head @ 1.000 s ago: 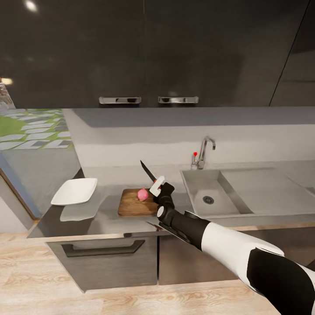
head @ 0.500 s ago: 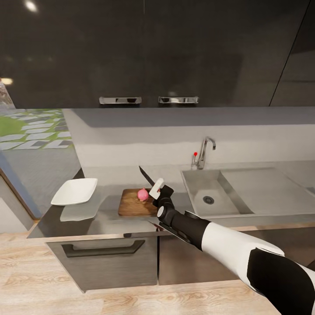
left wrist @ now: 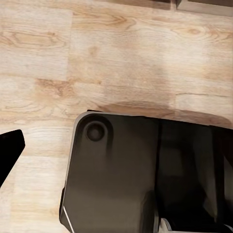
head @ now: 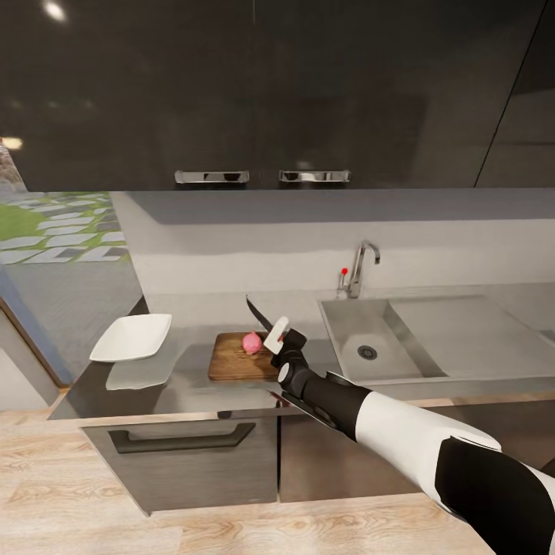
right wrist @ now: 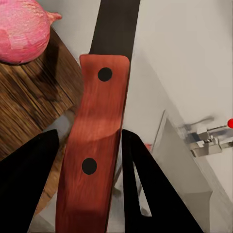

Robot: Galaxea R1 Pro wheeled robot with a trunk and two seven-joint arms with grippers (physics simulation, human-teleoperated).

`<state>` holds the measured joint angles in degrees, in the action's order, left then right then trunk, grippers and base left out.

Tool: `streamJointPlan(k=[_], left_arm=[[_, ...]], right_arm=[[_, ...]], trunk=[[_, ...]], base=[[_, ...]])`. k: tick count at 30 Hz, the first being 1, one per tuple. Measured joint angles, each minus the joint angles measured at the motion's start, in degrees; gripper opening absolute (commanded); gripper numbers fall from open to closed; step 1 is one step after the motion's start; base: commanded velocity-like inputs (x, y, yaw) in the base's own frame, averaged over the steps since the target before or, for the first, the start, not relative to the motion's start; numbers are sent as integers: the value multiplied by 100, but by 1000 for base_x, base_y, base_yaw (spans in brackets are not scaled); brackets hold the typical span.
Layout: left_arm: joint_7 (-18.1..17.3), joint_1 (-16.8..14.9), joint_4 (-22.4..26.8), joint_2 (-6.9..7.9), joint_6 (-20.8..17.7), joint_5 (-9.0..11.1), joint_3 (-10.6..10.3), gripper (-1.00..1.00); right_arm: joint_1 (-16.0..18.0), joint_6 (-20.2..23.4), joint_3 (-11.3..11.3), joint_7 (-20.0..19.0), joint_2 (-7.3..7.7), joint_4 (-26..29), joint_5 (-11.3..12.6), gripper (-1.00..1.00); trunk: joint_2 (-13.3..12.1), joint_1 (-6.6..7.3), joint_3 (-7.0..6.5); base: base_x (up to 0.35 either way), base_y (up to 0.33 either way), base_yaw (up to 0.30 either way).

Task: In the kitchen, take the Vidalia onion out of the sink, dice it on the chopping board with the paring knife, put the diced onion into the bowl on the countertop, then place both the paring knife and the chopping board into the sink.

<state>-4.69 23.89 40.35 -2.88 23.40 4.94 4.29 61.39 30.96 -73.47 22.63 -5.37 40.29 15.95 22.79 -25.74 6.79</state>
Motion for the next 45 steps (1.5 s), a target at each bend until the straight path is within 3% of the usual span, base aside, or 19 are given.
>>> streamJointPlan(k=[8, 16, 28, 32, 38, 45], left_arm=[[0, 0, 0, -4, 0, 0, 0, 100], [0, 0, -8, -2, 0, 0, 0, 100], [0, 0, -9, -1, 0, 0, 0, 100], [0, 0, -9, 12, 14, 0, 0, 100], [0, 0, -9, 20, 11, 0, 0, 100], [0, 0, -16, 21, 9, 0, 0, 100]], right_arm=[[0, 22, -29, -141, 0, -16, -1, -100], [0, 23, -332, -155, 0, -18, -1, -100], [0, 24, -365, -155, 0, -18, -1, -100], [-92, 20, -494, -141, -128, -147, -52, -100], [-94, 22, -490, -140, -323, -159, -161, -100], [-96, 46, -483, -153, -333, -158, -378, -100]], trunk=[[0, 0, 0], [0, 0, 0], [0, 0, 0], [0, 0, 0], [0, 0, 0], [0, 0, 0]], base=[[0, 0, 0], [0, 0, 0], [0, 0, 0], [0, 0, 0], [0, 0, 0], [0, 0, 0]])
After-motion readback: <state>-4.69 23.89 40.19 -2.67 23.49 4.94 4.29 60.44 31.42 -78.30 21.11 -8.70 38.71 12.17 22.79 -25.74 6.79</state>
